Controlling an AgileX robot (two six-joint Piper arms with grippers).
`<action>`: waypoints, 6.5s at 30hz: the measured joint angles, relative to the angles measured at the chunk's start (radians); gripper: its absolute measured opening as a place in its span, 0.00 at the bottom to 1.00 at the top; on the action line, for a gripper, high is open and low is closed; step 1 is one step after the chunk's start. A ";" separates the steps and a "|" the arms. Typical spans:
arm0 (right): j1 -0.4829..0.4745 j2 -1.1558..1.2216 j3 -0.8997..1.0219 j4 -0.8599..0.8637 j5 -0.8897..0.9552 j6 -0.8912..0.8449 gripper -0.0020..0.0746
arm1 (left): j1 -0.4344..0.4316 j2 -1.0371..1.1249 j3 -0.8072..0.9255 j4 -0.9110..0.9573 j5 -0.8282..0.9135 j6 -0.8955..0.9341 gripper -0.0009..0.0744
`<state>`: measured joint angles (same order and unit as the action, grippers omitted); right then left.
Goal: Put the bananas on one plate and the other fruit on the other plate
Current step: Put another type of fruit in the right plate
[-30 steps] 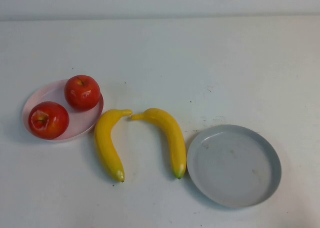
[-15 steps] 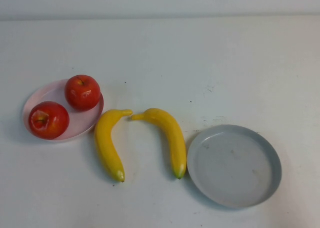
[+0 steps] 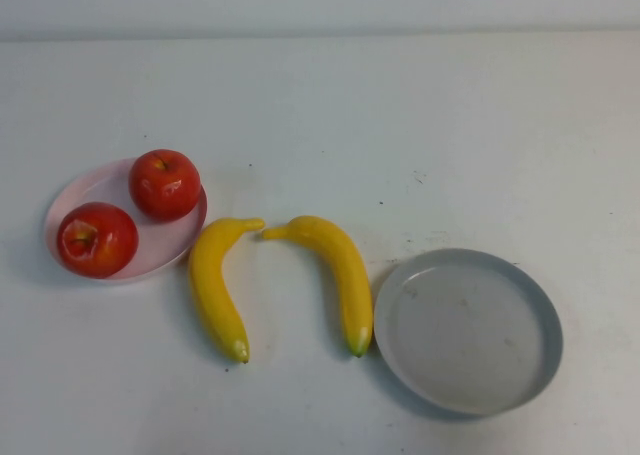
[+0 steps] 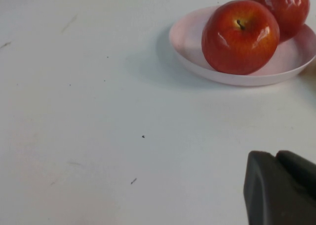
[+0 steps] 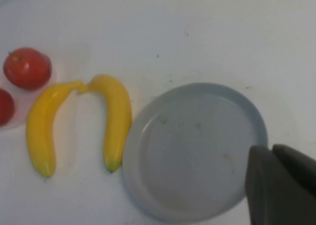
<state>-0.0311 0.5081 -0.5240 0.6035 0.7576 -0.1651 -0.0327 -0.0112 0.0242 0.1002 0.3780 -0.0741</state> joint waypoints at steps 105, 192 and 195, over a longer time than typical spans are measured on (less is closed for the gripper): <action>0.530 1.158 -0.812 -0.634 0.365 0.337 0.43 | 0.000 0.000 0.000 0.000 0.000 0.002 0.01; 0.837 1.800 -1.917 -0.621 0.487 0.267 0.44 | 0.000 0.000 0.000 0.000 0.000 0.002 0.01; 0.783 1.671 -1.841 -0.621 0.487 0.295 0.44 | 0.000 0.000 0.000 0.000 0.000 0.002 0.01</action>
<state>0.7515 2.1788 -2.3654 -0.0170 1.2446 0.1297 -0.0327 -0.0112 0.0242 0.1007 0.3780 -0.0724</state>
